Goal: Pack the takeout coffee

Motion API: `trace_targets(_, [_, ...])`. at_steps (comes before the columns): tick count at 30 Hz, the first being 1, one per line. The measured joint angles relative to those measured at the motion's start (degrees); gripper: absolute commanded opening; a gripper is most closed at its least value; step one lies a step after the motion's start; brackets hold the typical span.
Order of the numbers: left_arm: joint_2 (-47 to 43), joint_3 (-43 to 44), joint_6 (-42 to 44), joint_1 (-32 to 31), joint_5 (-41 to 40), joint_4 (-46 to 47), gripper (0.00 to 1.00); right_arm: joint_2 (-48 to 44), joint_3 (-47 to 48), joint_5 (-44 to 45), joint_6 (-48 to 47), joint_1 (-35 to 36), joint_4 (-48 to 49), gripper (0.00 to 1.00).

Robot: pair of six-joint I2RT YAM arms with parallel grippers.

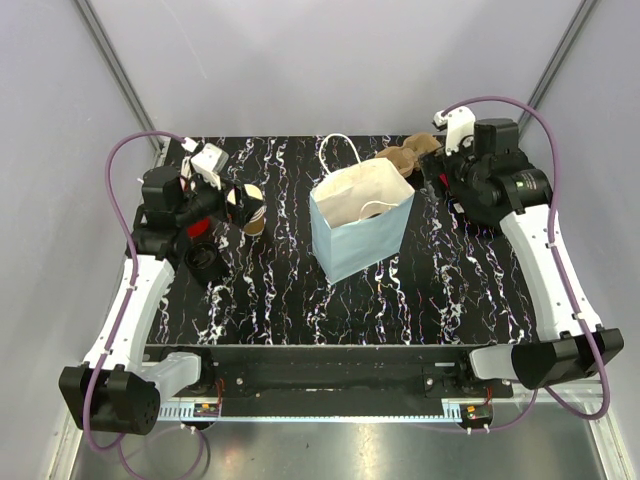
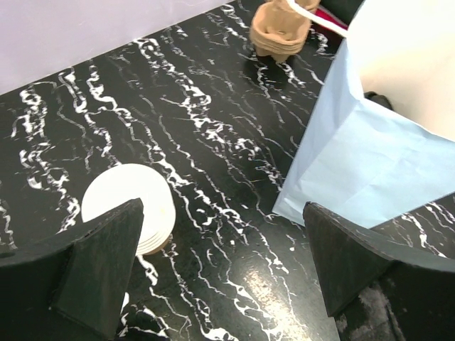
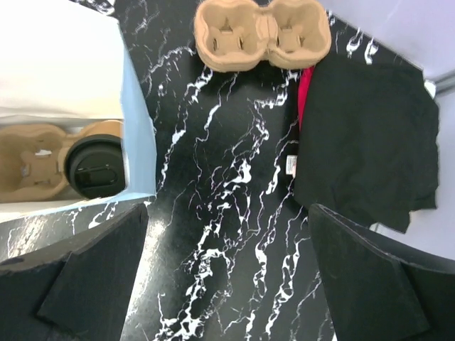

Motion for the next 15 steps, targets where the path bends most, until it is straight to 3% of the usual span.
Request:
trace_targets(8, [-0.07,0.04,1.42,0.15,-5.42,-0.52,0.99,-0.17,-9.44,0.33,4.17,-4.13,6.08,1.0])
trace_targets(15, [0.02,4.63,5.55,0.2,-12.59,-6.45,0.99,0.96,-16.7,-0.2,5.66,-4.63,10.01,1.0])
